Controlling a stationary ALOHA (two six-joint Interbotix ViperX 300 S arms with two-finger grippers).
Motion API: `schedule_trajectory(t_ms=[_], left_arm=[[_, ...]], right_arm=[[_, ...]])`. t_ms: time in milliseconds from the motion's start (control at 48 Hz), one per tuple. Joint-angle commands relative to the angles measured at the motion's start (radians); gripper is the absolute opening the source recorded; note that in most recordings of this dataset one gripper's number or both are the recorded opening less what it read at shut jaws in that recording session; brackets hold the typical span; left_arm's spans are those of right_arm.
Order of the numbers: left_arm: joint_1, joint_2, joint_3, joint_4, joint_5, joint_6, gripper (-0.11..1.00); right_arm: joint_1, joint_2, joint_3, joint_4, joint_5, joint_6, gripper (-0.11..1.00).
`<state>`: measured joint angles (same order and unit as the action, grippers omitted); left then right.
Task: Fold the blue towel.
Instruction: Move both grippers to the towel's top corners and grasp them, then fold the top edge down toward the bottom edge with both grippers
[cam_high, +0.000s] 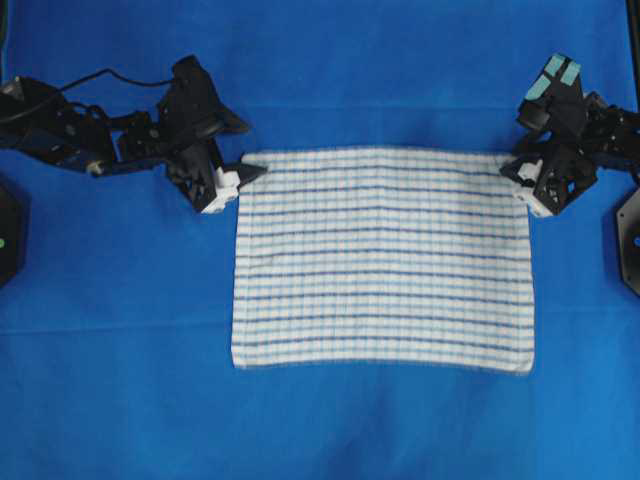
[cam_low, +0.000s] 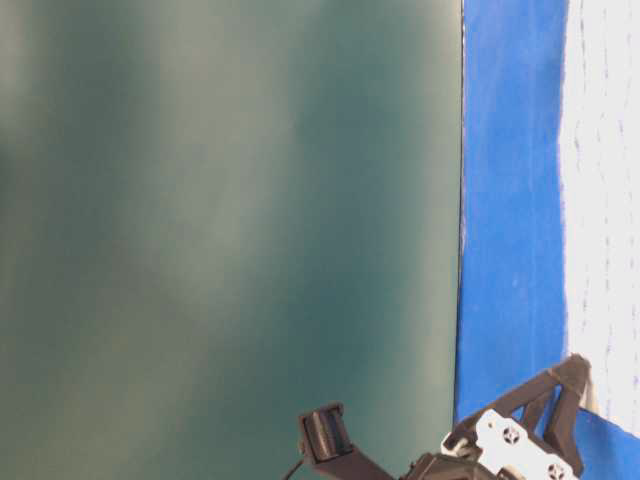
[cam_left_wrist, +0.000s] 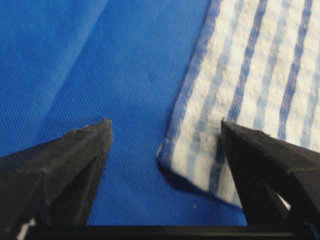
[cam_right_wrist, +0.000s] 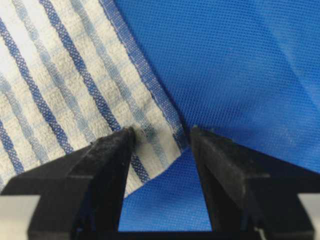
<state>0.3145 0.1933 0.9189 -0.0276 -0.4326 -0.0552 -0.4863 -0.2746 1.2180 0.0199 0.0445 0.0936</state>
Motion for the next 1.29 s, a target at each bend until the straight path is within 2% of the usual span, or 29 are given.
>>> schedule_trajectory(t_ms=[0, 42, 83, 208, 271, 333, 708, 1063, 1167, 1271], left_arm=[[-0.006, 0.003, -0.015, -0.003, 0.023, -0.002, 0.79], [-0.012, 0.003, -0.015, -0.002, 0.035, 0.006, 0.74], [-0.020, 0.003, -0.015, -0.002, 0.044, 0.014, 0.62], [-0.044, 0.000, -0.011, 0.002, 0.055, 0.025, 0.27], [-0.051, 0.000, -0.008, 0.002, 0.058, 0.031, 0.10], [-0.055, -0.002, -0.008, 0.002, 0.063, 0.035, 0.02], [-0.031, -0.120, -0.031, 0.002, 0.147, 0.061, 0.02], [-0.048, -0.161, -0.057, 0.002, 0.183, 0.080, 0.02], [-0.078, -0.179, -0.054, 0.002, 0.186, 0.074, 0.02], [-0.117, -0.206, -0.048, 0.002, 0.202, 0.061, 0.02]], right_arm=[[-0.002, 0.000, -0.006, -0.002, -0.006, 0.002, 0.54], [-0.002, 0.000, -0.006, 0.000, -0.006, 0.002, 0.50], [-0.002, 0.000, -0.006, -0.002, -0.003, 0.000, 0.44], [-0.002, -0.002, -0.008, -0.002, -0.002, -0.003, 0.08], [-0.002, -0.003, -0.006, -0.002, -0.002, -0.005, 0.05], [-0.002, -0.006, -0.006, -0.002, -0.006, -0.005, 0.05], [-0.002, -0.115, -0.017, -0.002, 0.018, 0.003, 0.05], [0.000, -0.213, -0.008, 0.005, 0.092, 0.011, 0.05], [0.020, -0.235, -0.009, 0.012, 0.117, 0.017, 0.05], [0.080, -0.264, -0.017, 0.020, 0.160, 0.044, 0.05]])
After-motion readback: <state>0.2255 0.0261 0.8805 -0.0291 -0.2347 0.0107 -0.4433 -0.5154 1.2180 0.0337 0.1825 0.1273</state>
